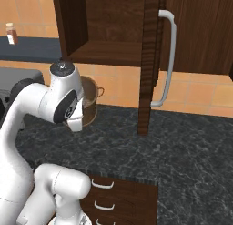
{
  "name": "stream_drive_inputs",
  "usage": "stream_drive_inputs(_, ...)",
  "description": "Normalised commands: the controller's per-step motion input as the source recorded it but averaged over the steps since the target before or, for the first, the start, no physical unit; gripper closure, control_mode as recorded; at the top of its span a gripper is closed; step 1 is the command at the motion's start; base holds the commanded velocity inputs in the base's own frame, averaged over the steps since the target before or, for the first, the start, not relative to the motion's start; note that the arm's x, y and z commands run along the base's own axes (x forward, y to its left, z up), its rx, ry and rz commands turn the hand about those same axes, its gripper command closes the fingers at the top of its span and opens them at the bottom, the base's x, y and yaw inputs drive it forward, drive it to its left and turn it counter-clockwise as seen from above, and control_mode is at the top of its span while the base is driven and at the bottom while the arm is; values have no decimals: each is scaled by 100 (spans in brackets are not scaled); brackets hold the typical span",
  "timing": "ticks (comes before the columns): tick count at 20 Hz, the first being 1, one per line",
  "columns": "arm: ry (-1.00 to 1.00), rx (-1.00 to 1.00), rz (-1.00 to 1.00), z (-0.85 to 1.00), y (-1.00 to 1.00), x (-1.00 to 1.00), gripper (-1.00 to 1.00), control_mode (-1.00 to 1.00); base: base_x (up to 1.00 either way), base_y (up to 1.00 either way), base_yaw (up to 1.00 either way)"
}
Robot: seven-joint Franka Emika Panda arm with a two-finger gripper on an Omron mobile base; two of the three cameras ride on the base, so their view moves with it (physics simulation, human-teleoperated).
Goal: Open the cabinet, pick up the bread from the cabinet and place it in the basket. Then move the basket to the dining counter.
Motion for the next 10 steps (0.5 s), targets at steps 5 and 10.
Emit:
stream_drive_inputs(5,-3,6,0,18,8,-23,100,100,-33,25,0)
stream_drive_inputs(10,0,0,0,0,0,0,100,100,-34,100,31)
